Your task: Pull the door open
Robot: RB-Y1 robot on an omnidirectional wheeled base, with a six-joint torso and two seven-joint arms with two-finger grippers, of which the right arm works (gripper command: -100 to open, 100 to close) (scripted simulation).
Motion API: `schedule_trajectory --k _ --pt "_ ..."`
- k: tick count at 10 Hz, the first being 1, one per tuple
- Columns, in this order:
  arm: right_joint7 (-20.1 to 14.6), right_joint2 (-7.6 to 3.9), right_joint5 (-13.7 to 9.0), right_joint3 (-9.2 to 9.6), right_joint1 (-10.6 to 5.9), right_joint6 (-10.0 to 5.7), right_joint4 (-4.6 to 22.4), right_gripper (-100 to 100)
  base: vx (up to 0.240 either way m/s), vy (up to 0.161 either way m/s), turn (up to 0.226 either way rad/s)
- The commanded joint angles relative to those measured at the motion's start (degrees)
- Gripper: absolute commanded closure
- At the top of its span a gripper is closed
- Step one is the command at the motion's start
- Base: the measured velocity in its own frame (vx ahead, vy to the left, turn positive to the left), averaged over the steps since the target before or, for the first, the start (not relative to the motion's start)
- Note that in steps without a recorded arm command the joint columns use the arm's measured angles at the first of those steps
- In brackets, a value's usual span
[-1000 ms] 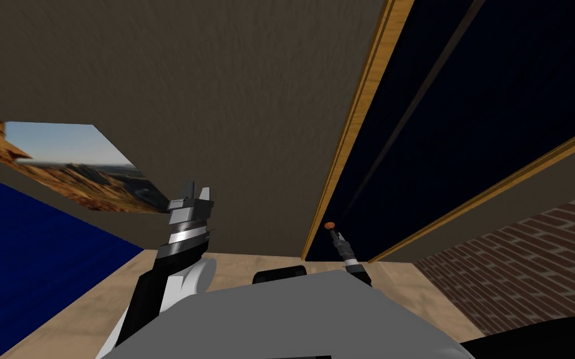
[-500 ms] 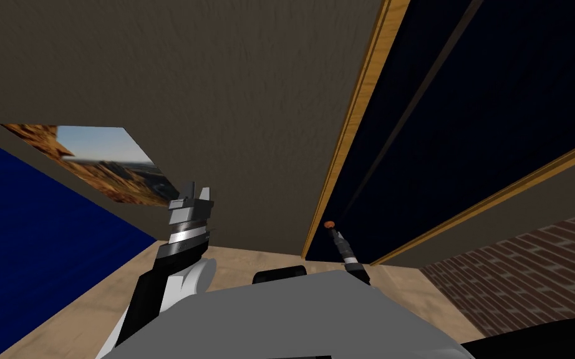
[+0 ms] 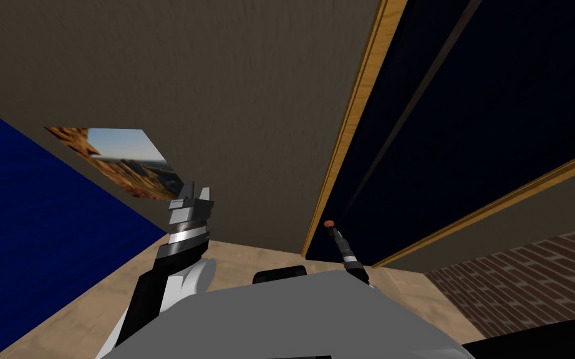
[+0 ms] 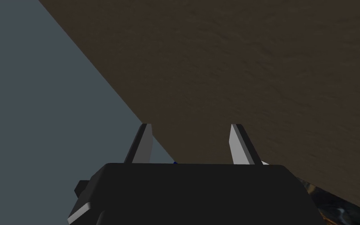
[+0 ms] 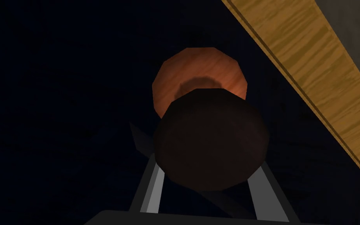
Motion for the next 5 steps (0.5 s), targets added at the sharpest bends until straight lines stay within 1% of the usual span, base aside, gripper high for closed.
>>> schedule_trajectory --k 1,2,3,4,5 --pt "-2.86 0.13 -1.22 0.49 -0.32 0.23 0.24 100 -0.050 -0.022 0.080" --pt "-3.20 0.13 -1.22 0.49 -0.32 0.23 0.24 100 -0.038 -0.017 0.040" --pt "-5.47 0.12 -2.30 0.78 -0.59 0.48 0.35 100 -0.044 -0.014 0.060" --pt "-6.92 0.12 -3.39 1.07 -0.86 0.74 0.45 100 -0.071 -0.026 0.117" --pt "-7.92 0.12 -3.39 1.07 -0.86 0.74 0.45 100 -0.053 -0.027 0.062"
